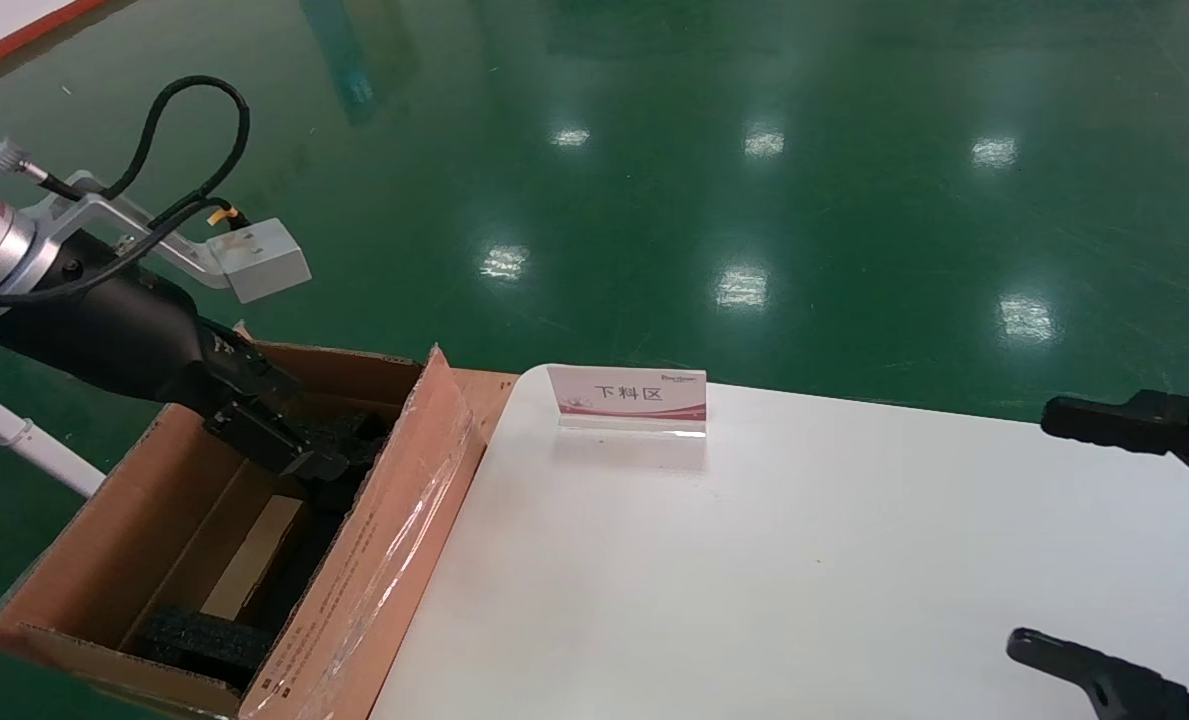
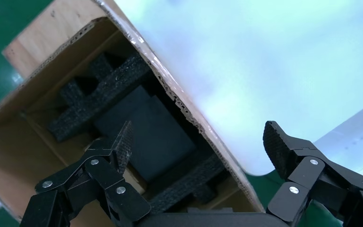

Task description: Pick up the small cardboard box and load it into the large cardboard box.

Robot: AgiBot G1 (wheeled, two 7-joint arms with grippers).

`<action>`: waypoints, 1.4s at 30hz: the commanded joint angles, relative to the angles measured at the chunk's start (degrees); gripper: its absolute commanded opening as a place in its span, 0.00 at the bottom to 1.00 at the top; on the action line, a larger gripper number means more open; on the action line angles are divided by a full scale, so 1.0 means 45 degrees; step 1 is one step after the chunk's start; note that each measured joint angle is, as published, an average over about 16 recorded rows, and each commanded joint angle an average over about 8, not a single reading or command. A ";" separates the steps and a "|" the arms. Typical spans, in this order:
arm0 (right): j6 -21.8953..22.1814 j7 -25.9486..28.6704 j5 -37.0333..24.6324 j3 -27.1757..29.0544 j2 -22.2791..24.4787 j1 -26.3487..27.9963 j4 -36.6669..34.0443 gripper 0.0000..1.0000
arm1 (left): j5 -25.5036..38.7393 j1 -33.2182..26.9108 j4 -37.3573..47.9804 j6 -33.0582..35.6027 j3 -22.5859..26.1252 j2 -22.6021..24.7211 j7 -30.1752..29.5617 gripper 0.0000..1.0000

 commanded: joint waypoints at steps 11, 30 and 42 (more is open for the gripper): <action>0.0000 -0.0006 0.0001 -0.0004 0.0001 0.0004 -0.0007 1.00 | -0.0217 0.3706 -0.0791 0.0481 -0.5194 -0.0103 0.1204 1.00; 0.0004 -0.0011 0.0008 -0.0016 0.0005 0.0007 -0.0008 1.00 | -0.0713 1.0470 -0.1593 0.1503 -1.4338 -0.0238 0.3703 1.00; 0.0007 -0.0015 0.0013 -0.0022 0.0008 0.0008 -0.0008 1.00 | -0.1025 1.4718 -0.2097 0.2144 -2.0081 -0.0322 0.5273 1.00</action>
